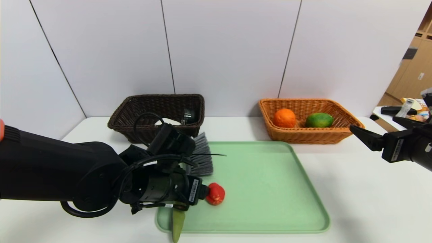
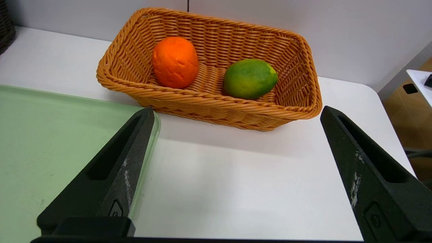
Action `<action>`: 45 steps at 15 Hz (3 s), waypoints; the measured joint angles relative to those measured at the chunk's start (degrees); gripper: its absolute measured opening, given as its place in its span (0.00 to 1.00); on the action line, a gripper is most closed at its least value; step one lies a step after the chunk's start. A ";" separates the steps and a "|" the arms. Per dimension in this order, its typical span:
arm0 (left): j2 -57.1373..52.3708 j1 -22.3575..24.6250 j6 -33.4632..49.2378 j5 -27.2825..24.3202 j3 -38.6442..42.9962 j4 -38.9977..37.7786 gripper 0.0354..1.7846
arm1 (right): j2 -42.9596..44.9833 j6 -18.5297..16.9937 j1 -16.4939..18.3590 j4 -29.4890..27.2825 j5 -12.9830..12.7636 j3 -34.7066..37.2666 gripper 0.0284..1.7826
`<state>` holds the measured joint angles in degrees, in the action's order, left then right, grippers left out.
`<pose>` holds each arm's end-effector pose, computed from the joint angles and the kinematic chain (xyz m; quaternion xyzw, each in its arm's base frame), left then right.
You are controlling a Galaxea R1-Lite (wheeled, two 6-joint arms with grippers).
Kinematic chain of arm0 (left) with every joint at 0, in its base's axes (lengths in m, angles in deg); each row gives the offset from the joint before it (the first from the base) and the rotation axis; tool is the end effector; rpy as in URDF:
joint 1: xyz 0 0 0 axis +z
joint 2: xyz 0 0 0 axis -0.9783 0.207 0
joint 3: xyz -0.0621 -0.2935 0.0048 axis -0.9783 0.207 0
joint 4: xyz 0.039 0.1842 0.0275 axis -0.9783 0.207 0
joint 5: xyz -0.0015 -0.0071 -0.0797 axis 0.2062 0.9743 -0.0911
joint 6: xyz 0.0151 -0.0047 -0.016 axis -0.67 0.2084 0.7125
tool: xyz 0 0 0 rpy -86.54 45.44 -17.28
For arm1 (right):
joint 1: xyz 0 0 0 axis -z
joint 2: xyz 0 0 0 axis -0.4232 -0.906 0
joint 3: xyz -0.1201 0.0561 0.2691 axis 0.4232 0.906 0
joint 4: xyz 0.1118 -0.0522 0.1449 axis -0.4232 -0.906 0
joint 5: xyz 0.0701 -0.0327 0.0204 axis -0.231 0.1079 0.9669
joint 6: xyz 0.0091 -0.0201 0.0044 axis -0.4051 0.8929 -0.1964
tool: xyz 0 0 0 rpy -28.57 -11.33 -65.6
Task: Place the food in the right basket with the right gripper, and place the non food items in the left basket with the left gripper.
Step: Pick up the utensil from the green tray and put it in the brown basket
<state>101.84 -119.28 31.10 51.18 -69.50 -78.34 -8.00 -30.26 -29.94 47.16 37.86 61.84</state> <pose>0.2326 -0.2003 0.1376 0.0149 0.4215 -0.1978 0.8849 0.1856 0.0153 0.2049 -0.0723 0.0668 0.0320 0.9946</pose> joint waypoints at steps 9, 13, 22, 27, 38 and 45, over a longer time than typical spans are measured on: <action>0.35 0.00 -0.11 -0.01 0.02 -1.35 0.17 | -0.18 0.00 -0.17 0.00 0.02 -0.06 0.95; 0.00 0.02 -0.11 0.02 0.15 -1.41 0.17 | -0.40 -0.02 -0.20 0.00 0.05 -0.01 0.95; -9.87 -2.65 -9.68 -0.52 0.44 -3.11 0.01 | -1.15 -0.11 -0.17 -0.02 -0.02 0.13 0.95; -16.09 -2.89 -17.62 -0.85 0.28 -3.11 0.01 | -1.71 -0.09 -0.20 0.00 0.00 0.13 0.95; -17.51 -2.90 -15.52 -0.59 2.51 -3.13 0.45 | -1.97 -0.05 -0.41 0.00 0.07 0.68 0.95; -15.71 -5.07 -9.20 -0.91 0.72 4.99 0.75 | -1.95 -0.05 -0.44 0.00 0.00 1.32 0.95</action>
<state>86.13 -124.35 21.89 50.27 -68.79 -73.35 -9.95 -30.31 -30.38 47.16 37.86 63.15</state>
